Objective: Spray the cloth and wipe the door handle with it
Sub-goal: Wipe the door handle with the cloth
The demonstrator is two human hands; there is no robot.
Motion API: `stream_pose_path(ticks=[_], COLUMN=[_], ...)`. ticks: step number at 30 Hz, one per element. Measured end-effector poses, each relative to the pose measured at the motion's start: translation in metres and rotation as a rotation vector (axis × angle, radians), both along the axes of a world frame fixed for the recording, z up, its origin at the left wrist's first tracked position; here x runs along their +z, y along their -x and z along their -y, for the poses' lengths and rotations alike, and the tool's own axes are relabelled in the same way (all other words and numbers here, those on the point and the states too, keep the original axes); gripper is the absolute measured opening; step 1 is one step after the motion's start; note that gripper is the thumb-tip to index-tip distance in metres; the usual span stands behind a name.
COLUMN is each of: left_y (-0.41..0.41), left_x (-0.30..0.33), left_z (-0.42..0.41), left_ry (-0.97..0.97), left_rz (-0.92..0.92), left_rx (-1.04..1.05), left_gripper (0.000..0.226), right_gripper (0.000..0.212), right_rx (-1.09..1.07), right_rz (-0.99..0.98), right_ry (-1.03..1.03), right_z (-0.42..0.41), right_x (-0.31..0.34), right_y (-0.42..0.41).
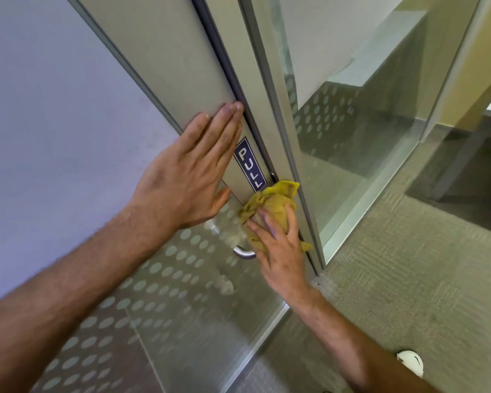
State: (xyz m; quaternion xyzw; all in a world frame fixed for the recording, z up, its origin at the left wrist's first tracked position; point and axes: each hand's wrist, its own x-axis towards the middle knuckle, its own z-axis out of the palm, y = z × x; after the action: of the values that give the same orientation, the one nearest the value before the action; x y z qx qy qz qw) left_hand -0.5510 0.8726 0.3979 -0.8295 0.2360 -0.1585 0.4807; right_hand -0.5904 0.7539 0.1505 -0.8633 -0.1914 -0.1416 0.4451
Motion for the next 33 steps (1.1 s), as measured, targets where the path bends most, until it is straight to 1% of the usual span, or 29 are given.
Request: stream_pose_path(ticks=[2,3,5,6,8,9,10,11,12,16,18,19,20,21,22,24,25,26,27,29,31,33], left_y=[0.000,0.000,0.001,0.001,0.002,0.002,0.002,0.001,0.001,0.001,0.000,0.000,0.000,0.000,0.000,0.000,0.001,0.001,0.001,0.000,0.001,0.003], left_x=[0.000,0.000,0.000,0.000,-0.001,-0.001,-0.002,-0.002,-0.002,-0.003,-0.003,-0.003,-0.003,-0.003,-0.003,-0.004,-0.004,-0.003,-0.003,-0.002,-0.001,0.000], left_z=[0.001,0.001,0.001,0.001,0.001,0.000,0.000,0.000,-0.001,-0.002,-0.002,-0.002,-0.002,-0.002,-0.002,-0.003,-0.002,-0.002,-0.001,-0.001,-0.001,-0.001], left_ry=[-0.009,-0.012,-0.008,-0.005,-0.002,-0.003,-0.003,-0.001,0.003,-0.010,-0.019,-0.021,-0.021,-0.021,-0.024,-0.043,-0.050,-0.051,-0.051,-0.048,-0.037,-0.012], left_rz=[-0.006,-0.007,-0.012,-0.012,-0.010,-0.008,-0.008,-0.011,-0.015,-0.003,0.006,0.006,0.005,0.003,0.003,0.009,0.009,0.007,0.008,0.007,0.010,-0.008], left_rx=[0.010,0.015,0.023,0.025,0.029,0.030,0.029,0.025,0.018,-0.003,-0.004,-0.003,0.000,0.001,0.001,0.005,0.010,0.012,0.009,0.007,0.010,0.010], left_gripper=[0.100,0.101,0.101,0.100,0.098,0.097,0.097,0.096,0.096,0.097,0.098,0.099,0.099,0.099,0.099,0.099,0.099,0.099,0.099,0.099,0.100,0.097], right_gripper=[0.056,0.056,0.056,0.054,0.050,0.051,0.055,0.058,0.059,0.046,0.045,0.047,0.051,0.054,0.057,0.057,0.058,0.057,0.052,0.030,0.023,0.022], right_rx=[0.102,0.126,0.097,0.062,-0.024,-0.065,-0.091,-0.080,-0.039,0.085,0.135,0.118,0.068,-0.001,-0.055,-0.088,-0.106,-0.141,-0.182,-0.233,-0.213,-0.177], right_rz=[0.118,0.143,0.117,0.060,-0.079,-0.114,-0.121,-0.111,-0.091,0.115,0.179,0.172,0.145,0.089,-0.011,-0.272,-0.371,-0.454,-0.539,-0.692,-0.860,-1.061], right_ry=[0.106,0.116,0.034,-0.082,-0.451,-0.598,-0.652,-0.619,-0.536,-0.157,0.007,0.043,0.034,-0.030,-0.160,-0.535,-0.695,-0.810,-0.901,-1.089,-1.247,-1.327], right_z=[0.001,0.001,0.001,0.001,0.004,0.005,0.004,0.000,-0.005,-0.004,0.008,0.013,0.014,0.015,0.014,0.010,0.005,-0.001,-0.006,-0.012,-0.007,0.005], right_x=[-0.014,-0.017,-0.012,-0.006,0.010,0.018,0.024,0.029,0.031,0.011,-0.004,-0.008,-0.010,-0.009,-0.007,0.002,0.007,0.012,0.016,0.023,0.027,0.026], right_y=[0.013,0.016,0.012,0.006,-0.011,-0.018,-0.024,-0.026,-0.026,-0.009,-0.007,-0.007,-0.007,-0.007,-0.008,-0.003,0.003,0.011,0.018,0.032,0.040,0.043])
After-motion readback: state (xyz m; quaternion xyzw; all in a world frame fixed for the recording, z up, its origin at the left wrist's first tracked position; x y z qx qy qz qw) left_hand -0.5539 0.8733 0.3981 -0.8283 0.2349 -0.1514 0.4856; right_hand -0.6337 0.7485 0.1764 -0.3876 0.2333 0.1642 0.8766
